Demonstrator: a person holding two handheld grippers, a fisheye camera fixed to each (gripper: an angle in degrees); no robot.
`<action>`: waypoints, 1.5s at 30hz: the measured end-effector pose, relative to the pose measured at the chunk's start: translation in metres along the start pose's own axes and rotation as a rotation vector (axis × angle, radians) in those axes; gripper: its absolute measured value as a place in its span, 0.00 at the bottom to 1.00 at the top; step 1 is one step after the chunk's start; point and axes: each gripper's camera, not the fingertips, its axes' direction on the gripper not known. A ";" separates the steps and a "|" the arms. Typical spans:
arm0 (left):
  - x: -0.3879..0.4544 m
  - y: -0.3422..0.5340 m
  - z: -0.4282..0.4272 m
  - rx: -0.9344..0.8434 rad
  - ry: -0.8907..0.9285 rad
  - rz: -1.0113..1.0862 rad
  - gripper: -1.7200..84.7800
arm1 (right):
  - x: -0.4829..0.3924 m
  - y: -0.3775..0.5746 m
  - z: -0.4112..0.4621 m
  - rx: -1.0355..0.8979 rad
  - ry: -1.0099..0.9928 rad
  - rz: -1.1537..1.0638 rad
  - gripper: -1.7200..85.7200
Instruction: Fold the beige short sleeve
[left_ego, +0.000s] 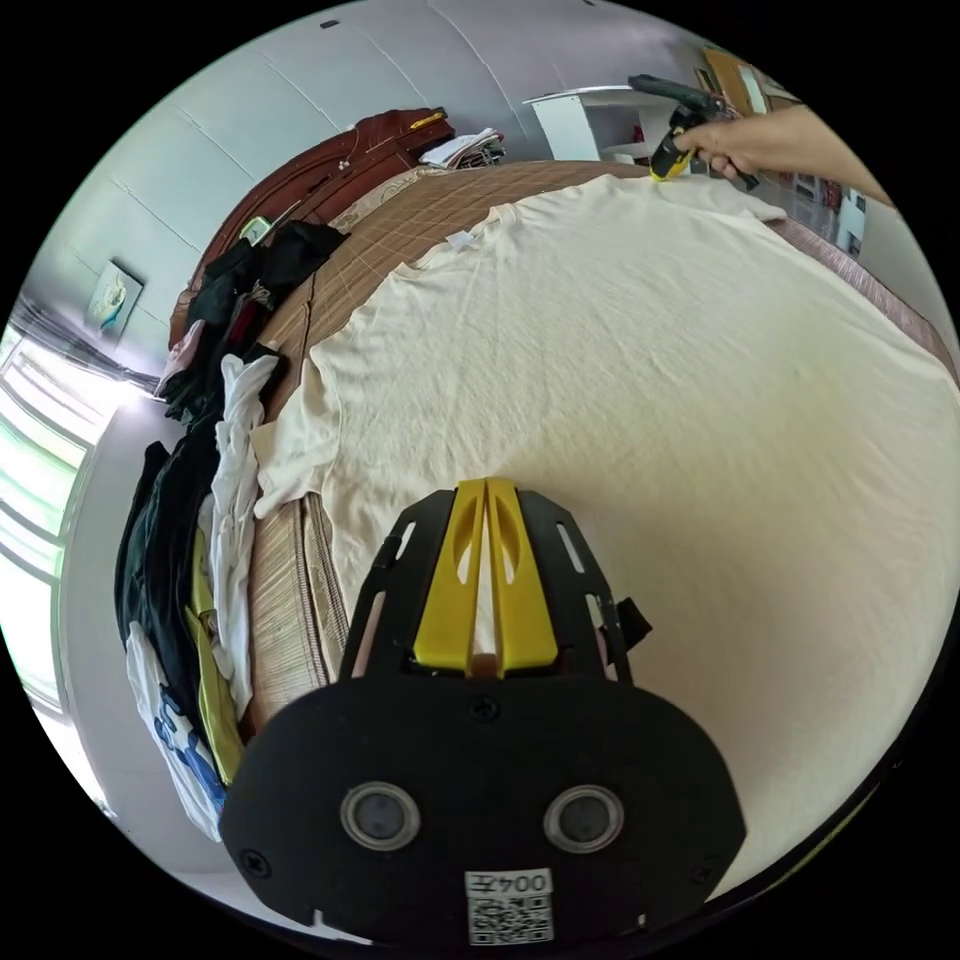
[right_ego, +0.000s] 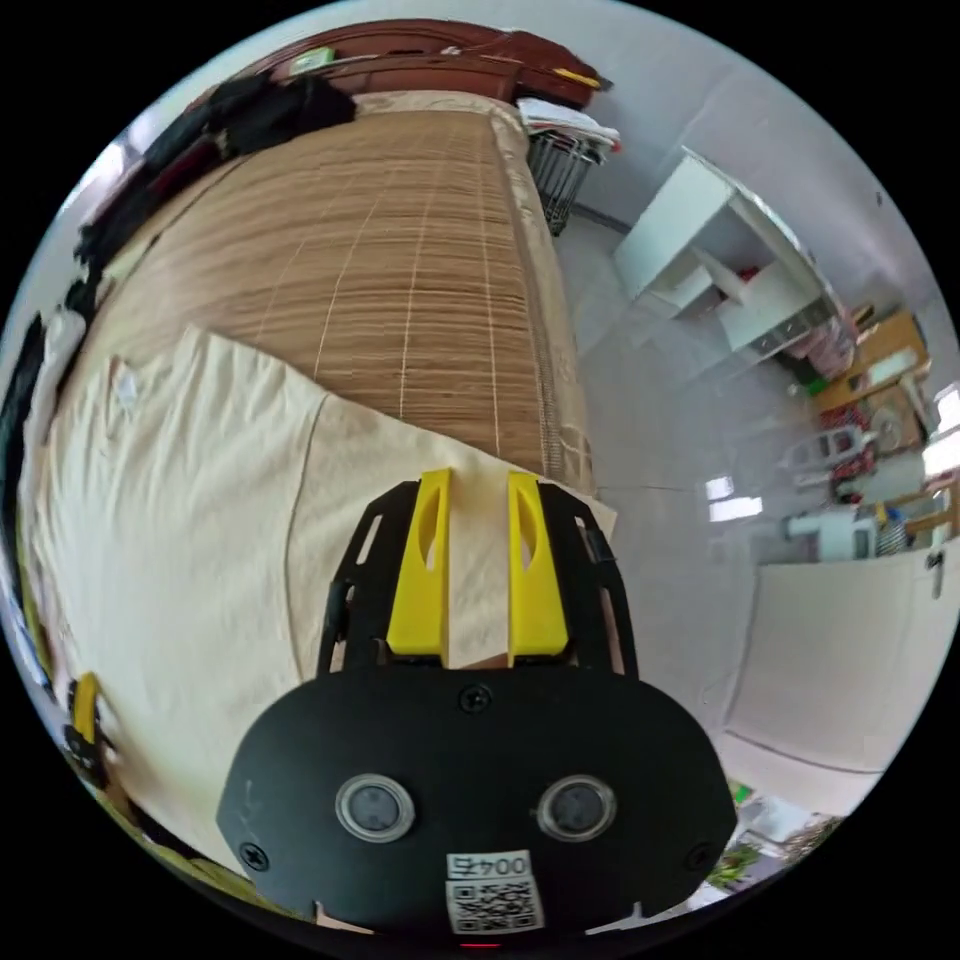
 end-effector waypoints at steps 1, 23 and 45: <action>0.005 0.000 0.000 0.000 -0.025 0.012 0.02 | 0.012 0.006 -0.005 0.017 -0.049 0.046 0.13; 0.002 0.002 0.010 -0.001 0.004 0.001 0.02 | -0.071 0.164 -0.031 -0.021 -0.039 -0.227 0.13; 0.004 0.005 0.014 0.008 0.042 -0.018 0.02 | -0.270 -0.083 -0.036 0.087 -0.393 -0.231 0.10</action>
